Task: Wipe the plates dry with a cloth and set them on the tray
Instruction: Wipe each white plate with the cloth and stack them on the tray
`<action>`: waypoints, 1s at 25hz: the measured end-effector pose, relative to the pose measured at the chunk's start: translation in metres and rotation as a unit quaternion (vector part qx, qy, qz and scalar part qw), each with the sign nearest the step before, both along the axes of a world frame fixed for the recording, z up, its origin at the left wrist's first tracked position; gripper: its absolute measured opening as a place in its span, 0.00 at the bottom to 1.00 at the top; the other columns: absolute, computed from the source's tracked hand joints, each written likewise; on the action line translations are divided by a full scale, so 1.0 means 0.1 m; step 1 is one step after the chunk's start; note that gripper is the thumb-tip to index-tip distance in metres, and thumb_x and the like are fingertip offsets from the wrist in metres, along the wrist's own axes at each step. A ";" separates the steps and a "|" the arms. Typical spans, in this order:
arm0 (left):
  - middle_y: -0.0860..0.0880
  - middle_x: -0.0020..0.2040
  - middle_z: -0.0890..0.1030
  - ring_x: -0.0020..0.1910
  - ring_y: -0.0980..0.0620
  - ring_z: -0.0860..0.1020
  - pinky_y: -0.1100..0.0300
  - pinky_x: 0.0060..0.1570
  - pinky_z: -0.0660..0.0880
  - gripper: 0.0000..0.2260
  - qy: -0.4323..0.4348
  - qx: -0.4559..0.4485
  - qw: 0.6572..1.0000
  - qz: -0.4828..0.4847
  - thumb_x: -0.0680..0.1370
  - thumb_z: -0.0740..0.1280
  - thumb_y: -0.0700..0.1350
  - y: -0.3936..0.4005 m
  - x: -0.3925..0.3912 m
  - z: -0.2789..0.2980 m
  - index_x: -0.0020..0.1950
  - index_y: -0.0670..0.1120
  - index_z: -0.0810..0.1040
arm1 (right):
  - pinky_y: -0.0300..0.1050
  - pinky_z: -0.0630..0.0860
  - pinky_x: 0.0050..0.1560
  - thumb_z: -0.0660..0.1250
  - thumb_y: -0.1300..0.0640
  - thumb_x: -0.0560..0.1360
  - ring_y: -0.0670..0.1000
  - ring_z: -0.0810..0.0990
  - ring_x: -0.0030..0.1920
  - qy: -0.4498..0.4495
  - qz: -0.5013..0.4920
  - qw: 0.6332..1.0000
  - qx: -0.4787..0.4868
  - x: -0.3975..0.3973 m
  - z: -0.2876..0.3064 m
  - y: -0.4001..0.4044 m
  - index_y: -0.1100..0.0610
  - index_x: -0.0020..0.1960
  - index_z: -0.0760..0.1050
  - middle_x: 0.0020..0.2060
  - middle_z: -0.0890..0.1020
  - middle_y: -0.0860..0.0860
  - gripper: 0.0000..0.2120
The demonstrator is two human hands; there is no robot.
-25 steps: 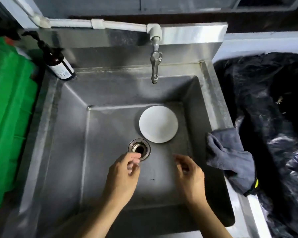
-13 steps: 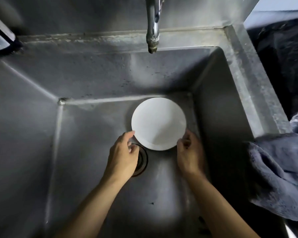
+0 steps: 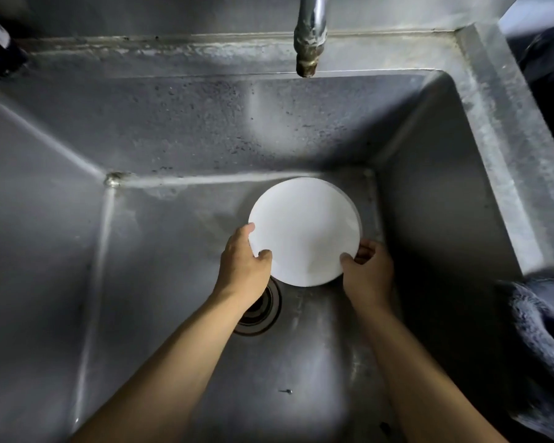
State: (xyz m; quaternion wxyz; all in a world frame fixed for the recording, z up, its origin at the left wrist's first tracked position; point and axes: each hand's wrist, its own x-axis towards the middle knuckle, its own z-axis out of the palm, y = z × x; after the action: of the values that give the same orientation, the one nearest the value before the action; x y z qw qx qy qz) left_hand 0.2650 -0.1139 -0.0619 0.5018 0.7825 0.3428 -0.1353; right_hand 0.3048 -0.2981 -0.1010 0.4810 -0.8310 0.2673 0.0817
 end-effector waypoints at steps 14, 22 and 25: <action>0.51 0.48 0.82 0.43 0.54 0.84 0.59 0.34 0.82 0.17 -0.051 -0.085 0.962 0.256 0.73 0.71 0.30 0.34 -1.37 0.81 0.51 0.52 0.81 | 0.30 0.75 0.40 0.66 0.61 0.79 0.36 0.80 0.45 -0.009 0.135 0.985 0.104 -0.99 1.11 0.27 0.53 0.61 0.71 0.47 0.80 0.43 0.12; 0.42 0.38 0.83 0.32 0.50 0.83 0.62 0.30 0.81 0.08 0.081 -0.273 0.857 0.430 0.75 0.68 0.27 0.31 -1.89 1.03 0.39 0.37 0.79 | 0.37 0.71 0.22 0.61 0.57 0.76 0.48 0.76 0.18 0.084 0.215 0.970 -0.073 -1.01 1.64 0.54 0.63 0.47 0.78 0.23 0.79 0.53 0.11; 0.41 0.36 0.83 0.28 0.52 0.83 0.62 0.29 0.80 0.07 0.073 -0.273 0.858 0.429 0.75 0.67 0.27 0.31 -1.92 1.07 0.39 0.36 0.78 | 0.46 0.76 0.28 0.62 0.57 0.76 0.55 0.79 0.26 0.085 0.212 0.970 -0.078 -1.04 1.69 0.59 0.65 0.45 0.78 0.30 0.80 0.56 0.11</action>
State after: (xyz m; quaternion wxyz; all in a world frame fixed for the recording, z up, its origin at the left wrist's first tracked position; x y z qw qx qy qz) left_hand 0.0735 -0.0830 0.0447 0.6771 0.3775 0.6295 -0.0521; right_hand 0.2008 -0.2394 0.0676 0.3617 -0.8936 0.1308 0.2314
